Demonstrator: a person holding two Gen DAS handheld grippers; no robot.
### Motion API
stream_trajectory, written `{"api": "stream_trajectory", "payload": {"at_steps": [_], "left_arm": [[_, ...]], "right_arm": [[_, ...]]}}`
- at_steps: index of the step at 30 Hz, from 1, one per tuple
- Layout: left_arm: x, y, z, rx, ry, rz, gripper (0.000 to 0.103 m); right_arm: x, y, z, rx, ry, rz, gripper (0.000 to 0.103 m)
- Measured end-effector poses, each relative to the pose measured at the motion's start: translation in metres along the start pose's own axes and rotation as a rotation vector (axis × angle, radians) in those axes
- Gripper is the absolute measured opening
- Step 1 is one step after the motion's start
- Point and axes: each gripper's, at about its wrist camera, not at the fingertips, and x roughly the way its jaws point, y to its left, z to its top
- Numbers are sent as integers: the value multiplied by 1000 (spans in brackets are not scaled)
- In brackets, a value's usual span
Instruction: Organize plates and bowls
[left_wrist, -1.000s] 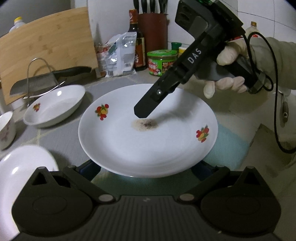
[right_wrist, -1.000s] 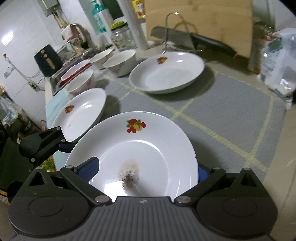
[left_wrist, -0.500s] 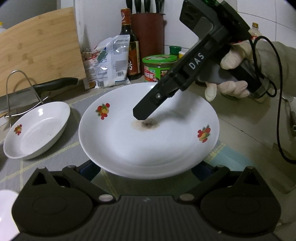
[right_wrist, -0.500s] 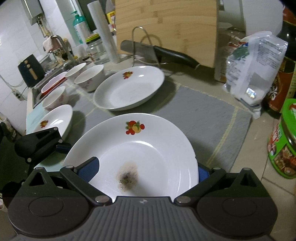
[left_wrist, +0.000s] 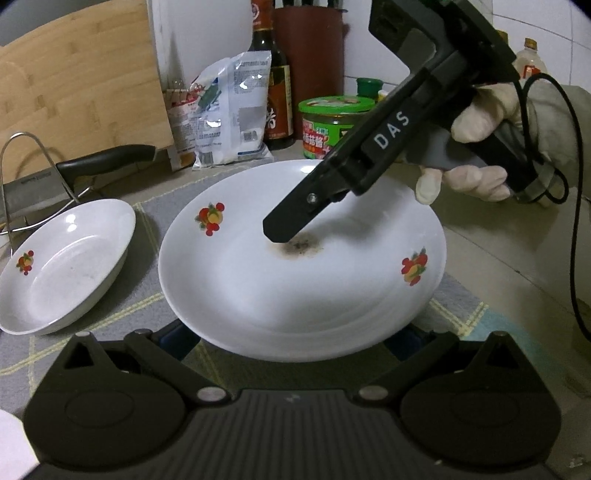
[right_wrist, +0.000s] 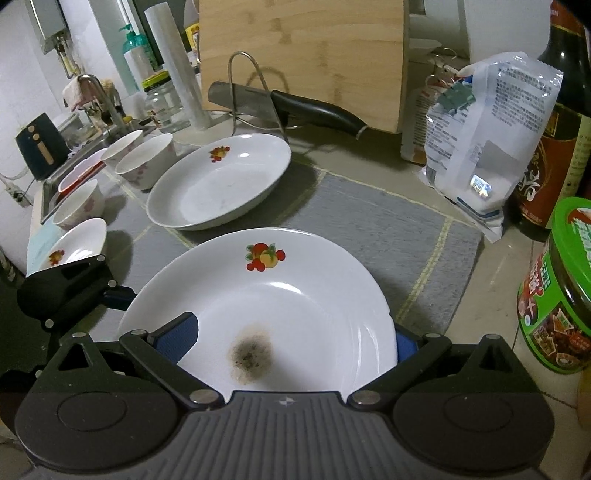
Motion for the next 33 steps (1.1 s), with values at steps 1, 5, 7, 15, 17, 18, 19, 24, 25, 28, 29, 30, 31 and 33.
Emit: {"api": "stream_trajectory", "payload": {"at_steps": [1, 5, 7, 15, 17, 18, 19, 24, 25, 28, 29, 30, 31, 33], "left_arm": [[1, 0, 0, -1, 1, 2, 102], [5, -1, 2, -6, 10, 4, 102], [6, -1, 1, -8, 13, 4, 102], [9, -3, 1, -2, 23, 0, 103], [8, -2, 0, -7, 34, -18, 103], [8, -2, 0, -12, 35, -20, 103], [6, -2, -1, -18, 34, -15, 103], [-12, 0, -5, -69, 18, -13, 103], [-17, -1, -6, -77, 7, -6, 103], [-36, -1, -8, -111, -22, 18, 103], [-43, 0, -7, -132, -32, 25, 103], [-50, 1, -7, -154, -45, 29, 103], [-58, 3, -7, -176, -63, 40, 103], [-70, 5, -8, -195, -84, 73, 103]], "right_arm": [[1, -1, 0, 1, 2, -5, 103], [5, -5, 0, 10, 4, -18, 103], [7, -5, 0, 7, 7, -29, 103], [13, -7, -3, 20, 33, -60, 103], [12, -7, -3, 20, 31, -68, 103], [12, -6, -3, 19, 31, -70, 103], [10, -5, -3, 16, 29, -76, 103], [-2, 1, -1, 6, 2, -115, 103], [-6, 4, 0, 2, -8, -128, 103], [-19, 15, 3, -1, -55, -169, 103], [-23, 20, 4, 3, -74, -175, 103], [-27, 24, 5, 7, -91, -179, 103], [-30, 30, 5, 8, -109, -187, 103], [-34, 45, 5, 5, -145, -212, 103]]}}
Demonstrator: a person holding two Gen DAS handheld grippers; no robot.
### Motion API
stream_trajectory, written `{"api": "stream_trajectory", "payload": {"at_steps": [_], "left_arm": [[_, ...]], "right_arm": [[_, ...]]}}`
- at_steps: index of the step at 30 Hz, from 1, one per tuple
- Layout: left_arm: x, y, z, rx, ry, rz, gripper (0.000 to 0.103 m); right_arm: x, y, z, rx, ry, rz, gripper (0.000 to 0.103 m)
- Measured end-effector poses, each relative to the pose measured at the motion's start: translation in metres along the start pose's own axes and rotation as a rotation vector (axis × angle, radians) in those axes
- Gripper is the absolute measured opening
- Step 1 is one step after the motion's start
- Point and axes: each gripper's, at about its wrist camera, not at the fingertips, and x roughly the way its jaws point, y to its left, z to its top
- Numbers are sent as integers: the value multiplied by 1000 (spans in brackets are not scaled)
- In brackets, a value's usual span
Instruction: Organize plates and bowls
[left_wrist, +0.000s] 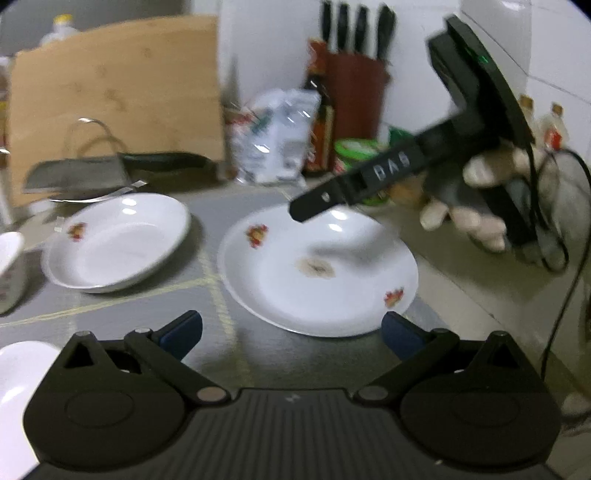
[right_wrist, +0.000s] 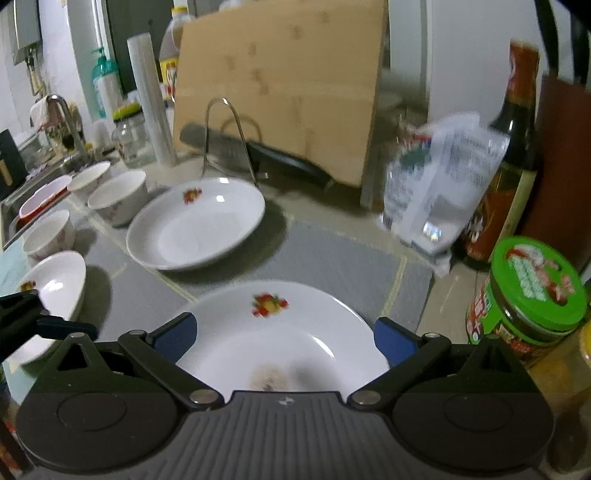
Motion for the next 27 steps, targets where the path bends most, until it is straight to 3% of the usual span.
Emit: {"api": "stream_trajectory", "payload": {"at_steps": [4, 8, 27], "left_arm": [[-24, 9, 0, -13, -44, 65, 103], [-45, 21, -9, -14, -58, 82, 103], [-133, 106, -73, -32, -36, 102, 103]], "right_arm": [[-11, 29, -1, 19, -52, -21, 103], [-20, 63, -6, 2, -79, -40, 103], [-5, 200, -32, 34, 11, -58, 103]]}}
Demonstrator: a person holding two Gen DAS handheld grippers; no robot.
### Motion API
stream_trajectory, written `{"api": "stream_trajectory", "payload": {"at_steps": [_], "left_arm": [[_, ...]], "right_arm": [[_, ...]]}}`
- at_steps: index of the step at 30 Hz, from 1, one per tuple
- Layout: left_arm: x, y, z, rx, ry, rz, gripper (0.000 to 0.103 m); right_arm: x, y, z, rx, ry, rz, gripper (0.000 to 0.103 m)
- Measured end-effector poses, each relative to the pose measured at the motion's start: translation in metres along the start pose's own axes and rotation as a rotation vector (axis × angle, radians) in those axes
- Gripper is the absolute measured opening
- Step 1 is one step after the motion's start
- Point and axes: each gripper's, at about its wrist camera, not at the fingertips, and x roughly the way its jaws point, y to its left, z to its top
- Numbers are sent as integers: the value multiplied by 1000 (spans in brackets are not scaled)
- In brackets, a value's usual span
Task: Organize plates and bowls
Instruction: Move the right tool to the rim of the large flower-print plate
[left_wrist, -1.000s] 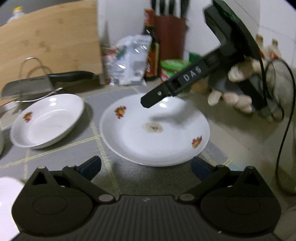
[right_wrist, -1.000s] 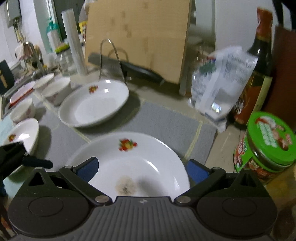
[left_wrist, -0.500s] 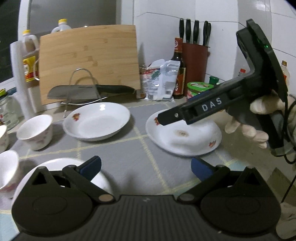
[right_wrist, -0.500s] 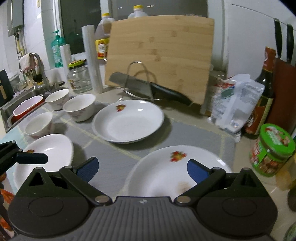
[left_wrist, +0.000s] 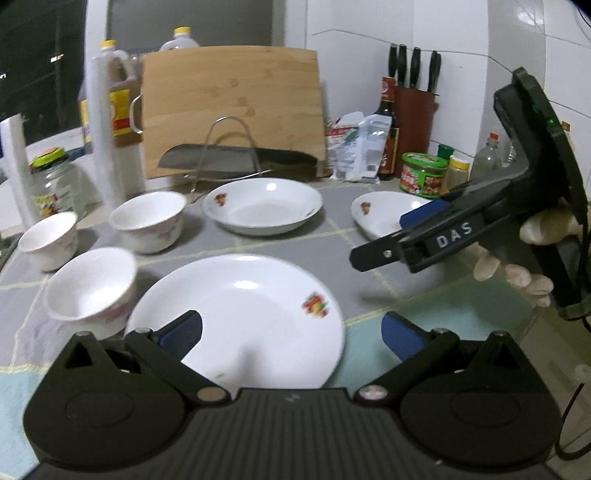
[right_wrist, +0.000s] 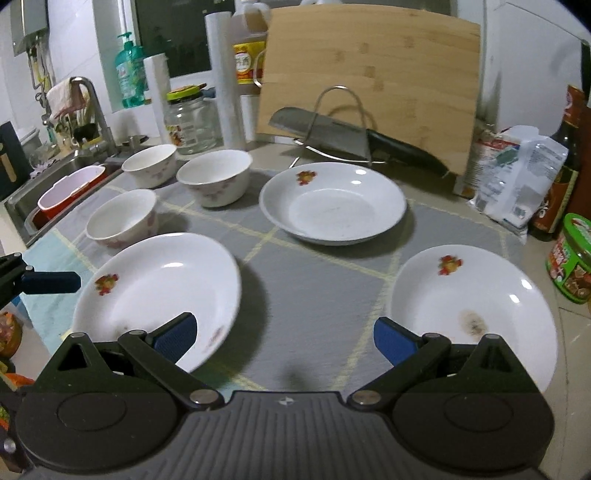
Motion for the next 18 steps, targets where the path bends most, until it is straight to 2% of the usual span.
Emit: {"api": "stream_trajectory", "payload": {"at_steps": [6, 18], "left_arm": [[-12, 28, -14, 6, 9, -12, 103], [-8, 67, -46, 48, 90, -54, 103]], "right_arm": [[9, 28, -1, 15, 19, 2, 103], [31, 63, -9, 65, 75, 9, 103]]}}
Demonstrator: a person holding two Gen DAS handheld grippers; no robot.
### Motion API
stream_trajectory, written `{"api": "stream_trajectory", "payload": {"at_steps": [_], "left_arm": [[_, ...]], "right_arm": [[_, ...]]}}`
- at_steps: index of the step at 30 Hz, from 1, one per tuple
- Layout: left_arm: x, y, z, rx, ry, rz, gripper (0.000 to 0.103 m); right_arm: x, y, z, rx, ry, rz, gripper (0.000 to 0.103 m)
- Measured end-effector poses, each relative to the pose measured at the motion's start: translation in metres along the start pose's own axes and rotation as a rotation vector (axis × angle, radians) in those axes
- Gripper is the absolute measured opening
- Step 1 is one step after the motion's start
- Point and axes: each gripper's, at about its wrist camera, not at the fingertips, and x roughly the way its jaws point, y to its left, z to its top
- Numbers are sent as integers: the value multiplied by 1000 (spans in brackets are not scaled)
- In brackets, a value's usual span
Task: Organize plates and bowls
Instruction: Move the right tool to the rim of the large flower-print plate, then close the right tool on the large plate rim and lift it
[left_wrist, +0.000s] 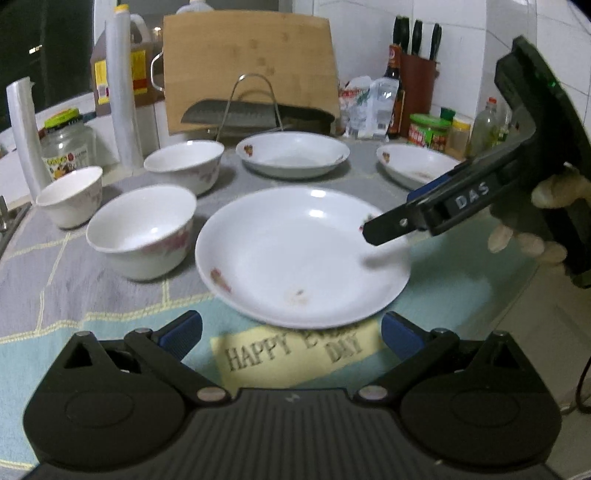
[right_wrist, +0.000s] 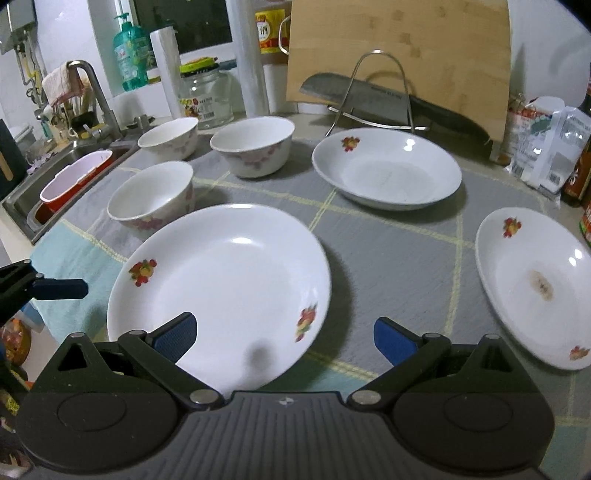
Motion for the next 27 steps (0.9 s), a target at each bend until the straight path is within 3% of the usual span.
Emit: {"api": "stream_trajectory", "payload": {"at_steps": [13, 27], "left_arm": [[24, 15, -17, 64, 47, -70, 103], [41, 15, -6, 96, 23, -77, 103]], "right_arm": [[22, 14, -14, 51, 86, -1, 103], [45, 9, 6, -25, 98, 108, 103]]}}
